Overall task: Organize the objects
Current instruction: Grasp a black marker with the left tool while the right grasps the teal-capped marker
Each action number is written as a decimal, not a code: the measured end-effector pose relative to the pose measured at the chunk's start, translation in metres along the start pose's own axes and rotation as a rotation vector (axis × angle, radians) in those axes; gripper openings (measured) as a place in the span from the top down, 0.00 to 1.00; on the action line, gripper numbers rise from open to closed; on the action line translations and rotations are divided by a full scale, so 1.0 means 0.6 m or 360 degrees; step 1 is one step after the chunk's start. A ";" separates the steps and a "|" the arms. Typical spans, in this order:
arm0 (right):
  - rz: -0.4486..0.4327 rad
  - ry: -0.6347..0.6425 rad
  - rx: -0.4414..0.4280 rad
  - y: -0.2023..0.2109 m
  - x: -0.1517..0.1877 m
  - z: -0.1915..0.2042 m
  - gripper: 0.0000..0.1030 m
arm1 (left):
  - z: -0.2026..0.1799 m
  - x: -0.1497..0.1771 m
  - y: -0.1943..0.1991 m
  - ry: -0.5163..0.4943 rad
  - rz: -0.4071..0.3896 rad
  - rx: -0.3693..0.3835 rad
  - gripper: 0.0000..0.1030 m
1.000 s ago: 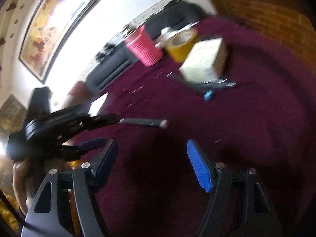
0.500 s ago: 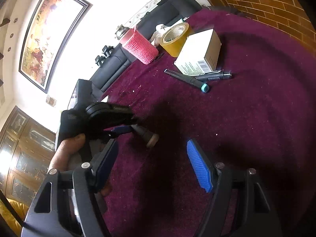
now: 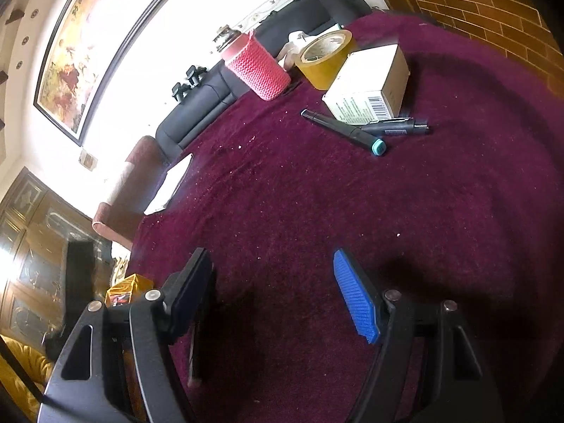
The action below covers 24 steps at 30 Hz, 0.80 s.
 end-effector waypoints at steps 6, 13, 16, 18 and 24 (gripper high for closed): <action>0.0001 0.0000 0.0015 0.008 -0.020 -0.002 0.30 | 0.026 0.108 0.030 -0.0066 -0.0004 0.0073 0.89; 0.0060 0.0192 0.0431 -0.013 -0.133 -0.012 0.32 | 0.052 0.181 0.056 -0.0140 -0.0041 0.0111 0.89; 0.0154 0.0285 0.0599 -0.059 -0.163 -0.034 0.45 | 0.057 0.187 0.059 -0.0138 -0.0054 0.0139 0.89; 0.0223 0.0334 0.0637 -0.086 -0.170 -0.041 0.50 | 0.057 0.188 0.059 -0.0149 -0.0055 0.0162 0.89; 0.0268 0.0371 0.0756 -0.117 -0.189 -0.056 0.52 | 0.057 0.183 0.057 -0.0170 -0.0061 0.0170 0.89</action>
Point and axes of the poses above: each gripper's, at about its wrist camera, not at the fingertips, and y roughly against the way its jaws point, z to its left, x to its underside, the point moved 6 cm from there along -y, roughly the way its jaws point, and after that the axes turned 6 degrees about z, right-handed, at the moved point
